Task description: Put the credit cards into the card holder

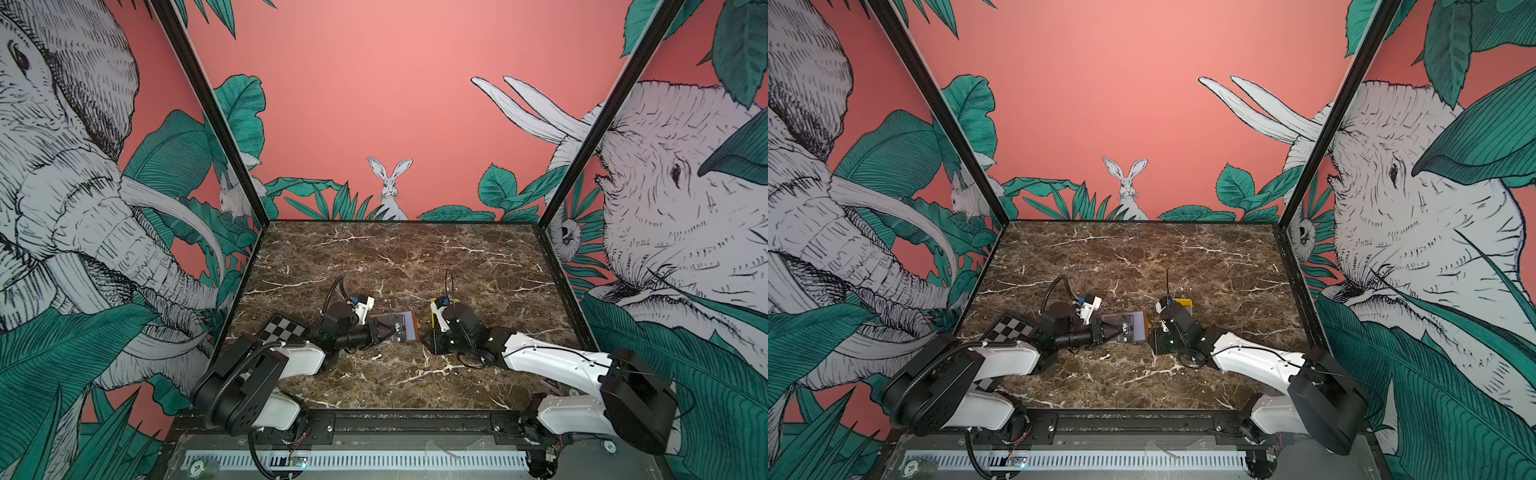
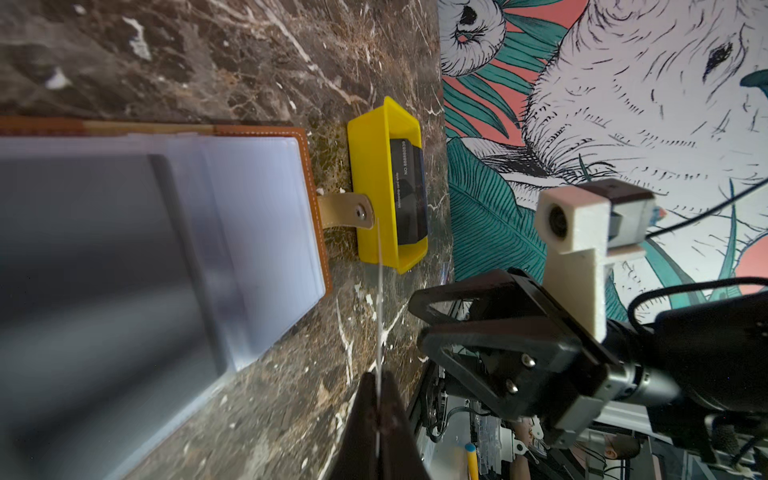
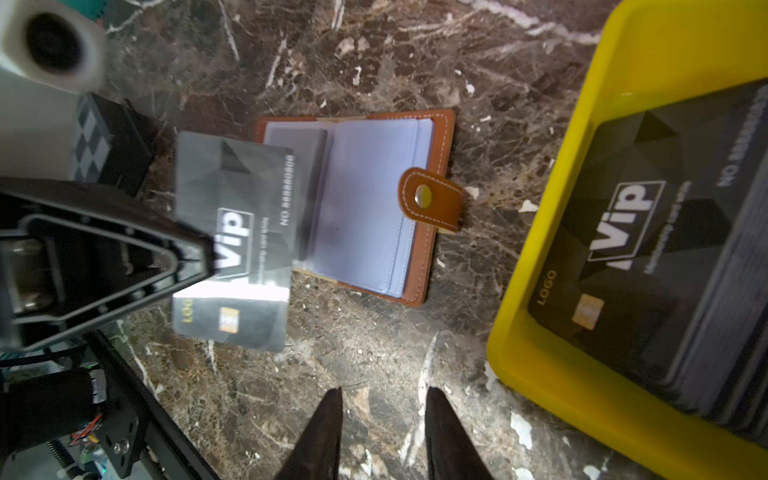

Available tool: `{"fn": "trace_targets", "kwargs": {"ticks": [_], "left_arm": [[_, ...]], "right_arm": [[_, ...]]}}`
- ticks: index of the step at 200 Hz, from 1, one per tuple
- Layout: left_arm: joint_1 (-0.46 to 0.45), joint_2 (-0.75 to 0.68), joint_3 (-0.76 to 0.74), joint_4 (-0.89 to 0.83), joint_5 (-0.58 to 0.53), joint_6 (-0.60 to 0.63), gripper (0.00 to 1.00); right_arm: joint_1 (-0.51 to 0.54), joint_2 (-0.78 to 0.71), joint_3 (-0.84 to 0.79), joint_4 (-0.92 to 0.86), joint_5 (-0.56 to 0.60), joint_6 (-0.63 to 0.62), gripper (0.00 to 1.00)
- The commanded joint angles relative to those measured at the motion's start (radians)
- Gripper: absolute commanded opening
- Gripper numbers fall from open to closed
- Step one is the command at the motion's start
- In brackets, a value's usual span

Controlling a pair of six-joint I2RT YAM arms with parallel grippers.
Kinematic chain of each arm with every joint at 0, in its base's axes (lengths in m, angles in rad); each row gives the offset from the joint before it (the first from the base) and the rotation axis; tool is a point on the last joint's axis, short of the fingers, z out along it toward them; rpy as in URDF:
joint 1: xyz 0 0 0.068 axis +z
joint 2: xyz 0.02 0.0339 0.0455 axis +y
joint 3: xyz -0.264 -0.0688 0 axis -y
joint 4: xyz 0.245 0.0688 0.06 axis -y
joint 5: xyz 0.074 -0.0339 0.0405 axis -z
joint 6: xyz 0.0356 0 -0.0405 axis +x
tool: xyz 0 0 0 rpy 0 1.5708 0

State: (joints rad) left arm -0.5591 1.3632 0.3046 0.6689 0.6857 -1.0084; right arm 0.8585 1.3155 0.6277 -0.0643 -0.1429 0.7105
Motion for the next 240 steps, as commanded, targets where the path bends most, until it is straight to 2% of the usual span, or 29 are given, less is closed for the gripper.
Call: {"fn": "trace_targets", "kwargs": {"ticks": [1, 49, 117, 143, 147, 166, 202, 240], "left_arm": [[0.008, -0.109, 0.006, -0.199, -0.018, 0.1, 0.0], [0.02, -0.23, -0.004, -0.372, -0.043, 0.145, 0.0], [0.024, -0.267, -0.021, -0.448, -0.077, 0.135, 0.0], [0.025, -0.259, -0.041, -0.408, -0.077, 0.098, 0.0], [0.024, -0.259, -0.042, -0.403, -0.108, 0.096, 0.0], [0.025, -0.253, -0.028, -0.396, -0.116, 0.092, 0.0], [0.025, -0.242, 0.002, -0.393, -0.152, 0.079, 0.0], [0.025, -0.21, 0.015, -0.375, -0.193, 0.091, 0.0]], "right_arm": [[0.032, 0.04, 0.041, 0.049, 0.043, 0.007, 0.32], [0.066, 0.153, 0.099, 0.025, 0.091, 0.08, 0.27], [0.087, 0.227, 0.116, 0.02, 0.103, 0.108, 0.25], [0.087, 0.233, 0.107, 0.03, 0.108, 0.114, 0.24], [0.088, 0.23, 0.103, 0.03, 0.116, 0.117, 0.24], [0.087, 0.22, 0.099, 0.019, 0.162, 0.118, 0.23], [0.074, 0.24, 0.166, -0.091, 0.213, 0.083, 0.2], [0.042, 0.277, 0.195, -0.085, 0.184, 0.068, 0.2]]}}
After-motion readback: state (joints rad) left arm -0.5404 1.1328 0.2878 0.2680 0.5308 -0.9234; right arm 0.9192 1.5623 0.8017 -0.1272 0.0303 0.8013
